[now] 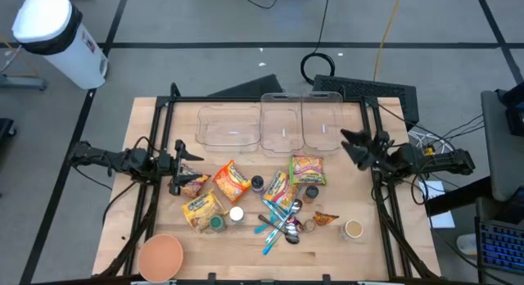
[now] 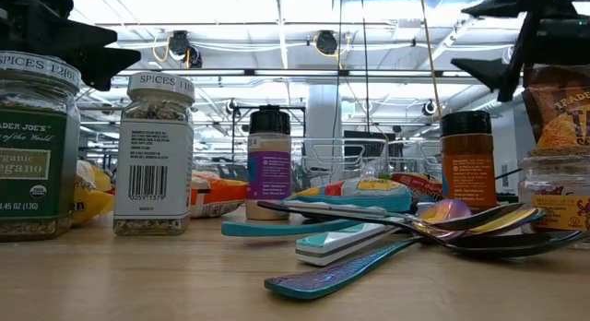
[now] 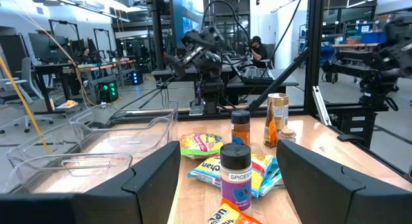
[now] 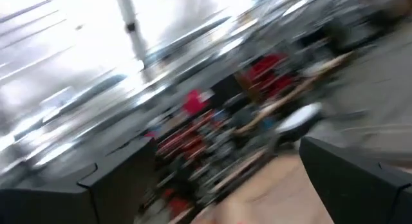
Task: Pick & Place Food Item
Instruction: Put the green noodle pack into the right transparent bin
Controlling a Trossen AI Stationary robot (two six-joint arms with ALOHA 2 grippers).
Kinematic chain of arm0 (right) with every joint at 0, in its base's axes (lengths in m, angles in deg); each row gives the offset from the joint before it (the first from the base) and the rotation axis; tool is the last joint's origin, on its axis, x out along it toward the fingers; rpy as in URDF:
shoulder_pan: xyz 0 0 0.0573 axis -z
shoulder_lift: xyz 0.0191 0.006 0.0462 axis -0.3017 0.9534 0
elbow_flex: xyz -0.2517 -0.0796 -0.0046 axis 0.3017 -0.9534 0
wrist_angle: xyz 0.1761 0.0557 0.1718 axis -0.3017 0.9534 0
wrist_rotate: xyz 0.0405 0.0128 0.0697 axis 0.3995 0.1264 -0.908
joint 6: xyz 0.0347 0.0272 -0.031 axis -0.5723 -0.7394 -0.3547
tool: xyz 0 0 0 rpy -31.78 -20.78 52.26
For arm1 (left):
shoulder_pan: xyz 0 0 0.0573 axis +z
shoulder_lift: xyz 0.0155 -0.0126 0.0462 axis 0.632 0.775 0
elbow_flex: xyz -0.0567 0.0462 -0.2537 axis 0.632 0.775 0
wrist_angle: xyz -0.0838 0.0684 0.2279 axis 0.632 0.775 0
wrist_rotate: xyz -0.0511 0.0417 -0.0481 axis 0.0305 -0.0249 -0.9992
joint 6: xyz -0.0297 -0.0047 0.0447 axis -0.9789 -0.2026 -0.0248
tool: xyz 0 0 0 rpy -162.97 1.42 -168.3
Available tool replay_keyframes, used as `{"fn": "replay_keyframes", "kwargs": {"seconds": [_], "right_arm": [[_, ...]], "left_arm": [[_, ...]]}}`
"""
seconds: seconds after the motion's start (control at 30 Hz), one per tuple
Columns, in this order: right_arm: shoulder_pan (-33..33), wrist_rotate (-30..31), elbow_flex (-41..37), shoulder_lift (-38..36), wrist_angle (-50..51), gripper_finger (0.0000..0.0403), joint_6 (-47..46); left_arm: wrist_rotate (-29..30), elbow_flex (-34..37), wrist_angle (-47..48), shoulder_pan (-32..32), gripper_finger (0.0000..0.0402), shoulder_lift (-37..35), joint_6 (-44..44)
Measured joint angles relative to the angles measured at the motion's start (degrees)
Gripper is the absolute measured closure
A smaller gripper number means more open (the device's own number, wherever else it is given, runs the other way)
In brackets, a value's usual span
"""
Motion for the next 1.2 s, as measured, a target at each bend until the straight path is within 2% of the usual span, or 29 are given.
{"fn": "replay_keyframes", "kwargs": {"seconds": [0.1, 0.2, 0.37, 0.53, 0.67, 0.93, 1.2], "right_arm": [[-0.3, -9.6, 0.5, 4.2, -2.1, 0.0023, -0.5], [-1.8, -8.9, 3.5, 12.6, 0.6, 0.0023, 0.8], [-3.2, -3.4, 14.5, 30.6, 14.7, 0.0023, 7.1], [-2.9, -3.7, 24.4, 43.8, 30.4, 0.0023, 9.8], [-3.4, -3.8, 27.6, 49.4, 31.6, 0.0023, 12.7], [-3.4, -4.5, 27.7, 58.3, 32.4, 0.0023, 13.2], [-3.4, -6.9, 27.8, 64.1, 34.3, 0.0031, 13.1]], "left_arm": [[0.0, 0.0, 0.0, 0.0, 0.0135, 0.0, 0.0], [0.0, 0.0, 0.0, 0.0, 0.0135, 0.0, 0.0], [0.0, 0.0, 0.0, 0.0, 0.0135, 0.0, 0.0], [0.0, 0.0, -0.3, 0.0, 0.0135, 0.0, 0.0], [0.0, 0.0, -0.3, 0.0, 0.0135, 0.0, 0.0], [0.0, 0.0, -0.1, 0.0, 0.0135, 0.0, 0.0], [0.0, 0.0, 0.0, 0.0, 0.0135, 0.0, 0.0]]}}
